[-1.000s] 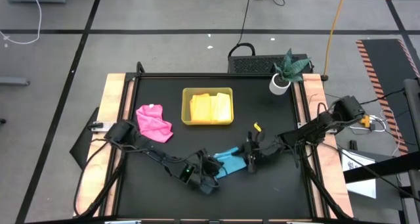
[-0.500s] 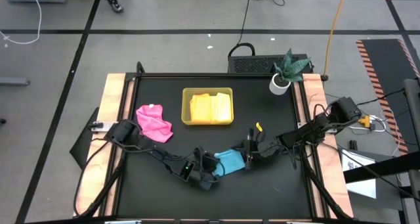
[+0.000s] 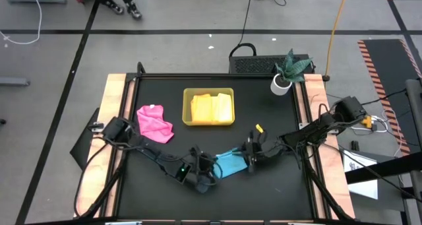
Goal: Fold microfiber towels
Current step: Fold the blue microfiber cloth
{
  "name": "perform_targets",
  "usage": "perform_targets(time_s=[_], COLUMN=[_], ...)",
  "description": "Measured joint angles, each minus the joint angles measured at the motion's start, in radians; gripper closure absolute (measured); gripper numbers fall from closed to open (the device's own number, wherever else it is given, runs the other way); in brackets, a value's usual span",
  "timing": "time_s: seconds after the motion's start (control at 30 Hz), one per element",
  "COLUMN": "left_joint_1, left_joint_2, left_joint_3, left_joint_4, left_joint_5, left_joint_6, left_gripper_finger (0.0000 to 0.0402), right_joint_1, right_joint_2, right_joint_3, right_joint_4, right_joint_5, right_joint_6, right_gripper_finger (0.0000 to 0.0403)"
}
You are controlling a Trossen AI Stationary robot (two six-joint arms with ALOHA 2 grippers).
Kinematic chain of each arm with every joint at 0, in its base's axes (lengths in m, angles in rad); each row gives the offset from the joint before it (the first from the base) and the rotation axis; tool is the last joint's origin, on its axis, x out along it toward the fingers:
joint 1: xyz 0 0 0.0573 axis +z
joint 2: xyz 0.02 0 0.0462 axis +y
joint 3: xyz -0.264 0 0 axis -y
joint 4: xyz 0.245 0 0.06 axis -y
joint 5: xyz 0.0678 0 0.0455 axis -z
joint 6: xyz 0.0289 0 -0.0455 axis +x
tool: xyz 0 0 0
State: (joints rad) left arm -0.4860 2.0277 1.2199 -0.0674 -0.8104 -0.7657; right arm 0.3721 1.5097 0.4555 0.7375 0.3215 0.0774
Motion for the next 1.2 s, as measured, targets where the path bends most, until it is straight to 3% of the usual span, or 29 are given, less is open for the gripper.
perform_targets(time_s=[0.17, 0.37, 0.53, 0.83, 1.03, 1.2], left_joint_1=[0.057, 0.106, 0.114, 0.091, 0.092, 0.093], left_joint_2=[0.0, 0.0, 0.0, 0.0, 0.001, 0.001], left_joint_3=[-0.002, -0.073, -0.156, -0.18, -0.18, -0.18], left_joint_4=[-0.162, -0.012, 0.183, 0.271, 0.293, 0.317], left_joint_5=[0.034, 0.139, 0.238, 0.245, 0.245, 0.245], left_joint_6=[-0.092, 0.048, 0.135, 0.189, 0.213, 0.234], left_gripper_finger=[0.0389, 0.0397, 0.0384, 0.0392, 0.0387, 0.0397], right_joint_1=[-0.027, -0.059, -0.072, -0.07, -0.041, -0.088], right_joint_2=[0.056, 0.191, 0.248, 0.211, 0.156, 0.166], right_joint_3=[0.046, 0.137, 0.193, 0.195, 0.197, 0.196], right_joint_4=[-0.018, -0.04, -0.116, -0.209, -0.202, -0.193], right_joint_5=[-0.167, -0.228, -0.244, -0.253, -0.3, -0.298], right_joint_6=[0.03, -0.056, -0.098, -0.125, -0.145, -0.146], right_gripper_finger=[0.0311, 0.0269, 0.0284, 0.0395, 0.0374, 0.0333])
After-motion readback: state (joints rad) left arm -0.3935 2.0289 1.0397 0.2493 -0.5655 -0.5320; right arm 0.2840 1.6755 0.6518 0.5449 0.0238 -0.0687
